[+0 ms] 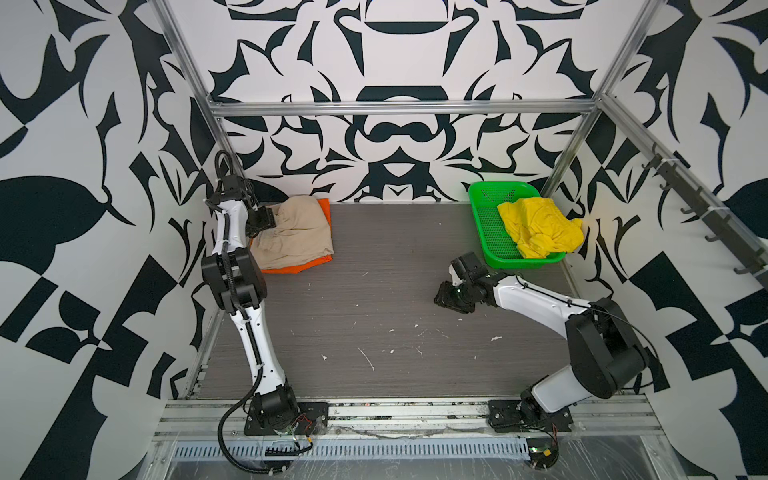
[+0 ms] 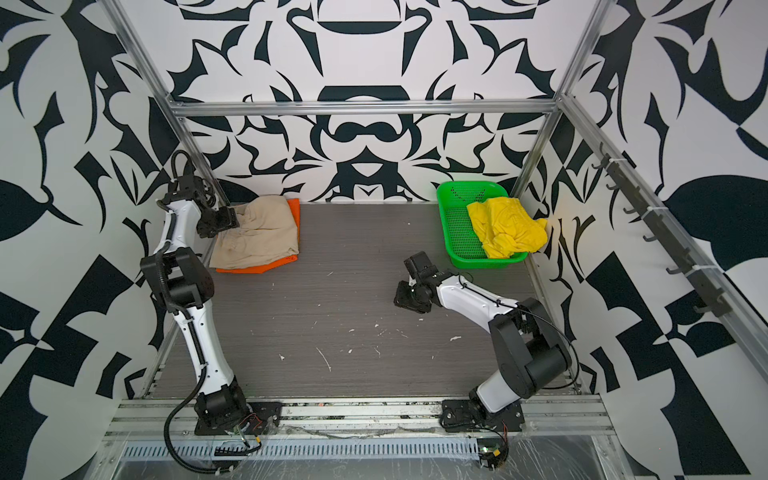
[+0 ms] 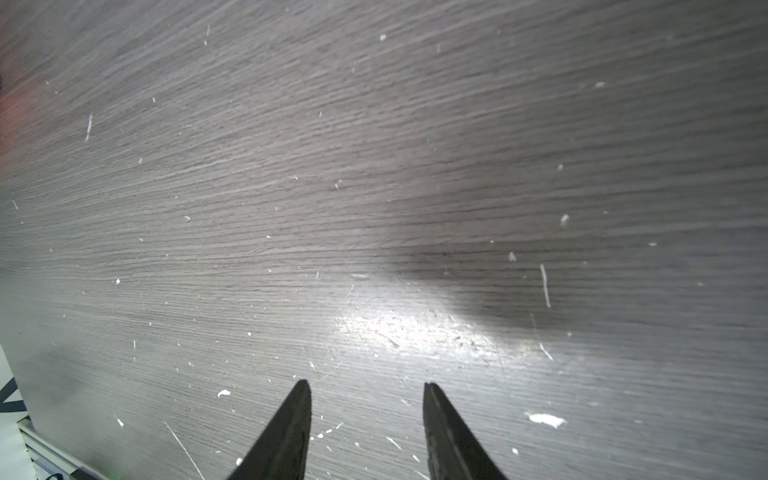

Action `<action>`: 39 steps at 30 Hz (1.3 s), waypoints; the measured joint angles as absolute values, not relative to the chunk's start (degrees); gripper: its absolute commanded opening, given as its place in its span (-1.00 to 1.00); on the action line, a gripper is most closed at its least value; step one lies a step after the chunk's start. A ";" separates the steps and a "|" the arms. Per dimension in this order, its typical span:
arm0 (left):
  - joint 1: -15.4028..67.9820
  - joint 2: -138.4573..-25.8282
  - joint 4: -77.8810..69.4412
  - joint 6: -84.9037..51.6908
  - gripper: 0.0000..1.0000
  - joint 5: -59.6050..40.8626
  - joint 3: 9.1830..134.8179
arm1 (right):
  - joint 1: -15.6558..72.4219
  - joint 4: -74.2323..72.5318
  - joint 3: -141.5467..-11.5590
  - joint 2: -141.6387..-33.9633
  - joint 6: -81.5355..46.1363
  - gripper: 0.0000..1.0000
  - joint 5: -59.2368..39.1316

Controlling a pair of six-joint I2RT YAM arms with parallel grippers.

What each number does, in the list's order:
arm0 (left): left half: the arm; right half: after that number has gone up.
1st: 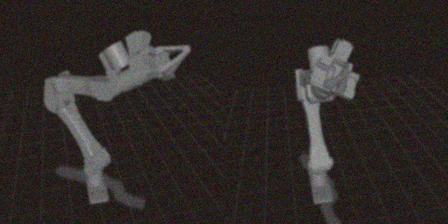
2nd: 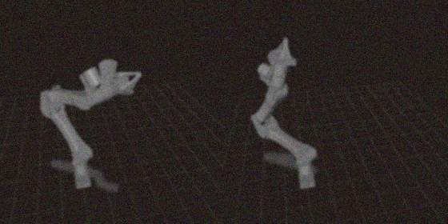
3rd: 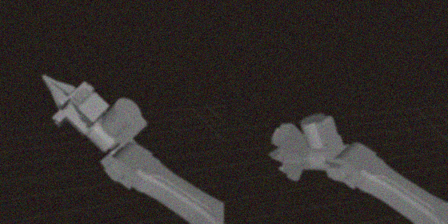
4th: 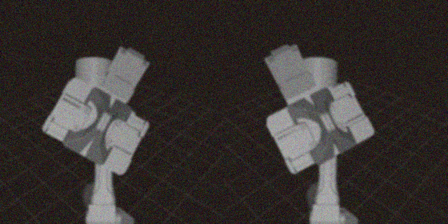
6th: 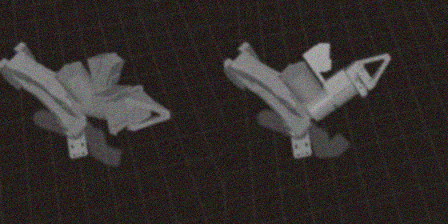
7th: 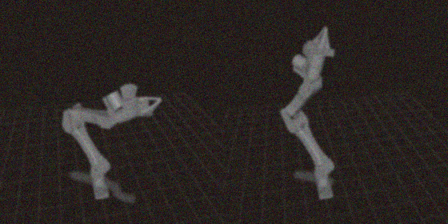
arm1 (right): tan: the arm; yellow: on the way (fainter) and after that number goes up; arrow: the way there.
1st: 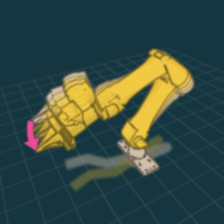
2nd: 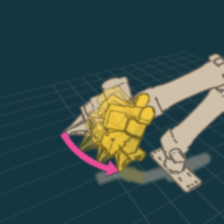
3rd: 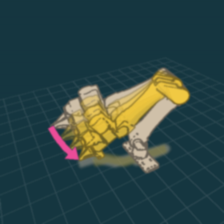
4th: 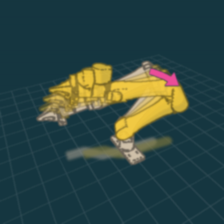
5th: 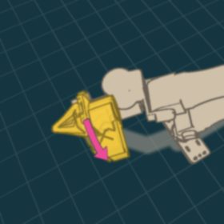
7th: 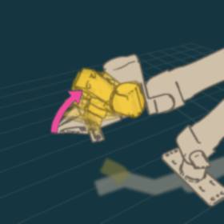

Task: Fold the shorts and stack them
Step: 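Lower the beige shorts onto the orange shorts with the left gripper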

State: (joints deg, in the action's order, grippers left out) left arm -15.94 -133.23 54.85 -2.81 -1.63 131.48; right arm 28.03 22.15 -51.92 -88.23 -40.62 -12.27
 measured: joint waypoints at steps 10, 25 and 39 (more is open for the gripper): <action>-9.65 -116.71 47.79 -1.37 0.53 -2.74 123.17 | 28.23 22.44 -55.51 -88.23 -40.42 -0.04 -12.27; -8.69 -139.26 45.45 -0.47 0.68 3.75 123.39 | 28.27 22.46 -56.51 -89.54 -40.10 -0.05 -12.69; -9.91 -128.77 39.86 -3.86 0.80 -2.59 116.25 | 28.38 25.06 -59.20 -86.02 -39.62 -0.04 -12.32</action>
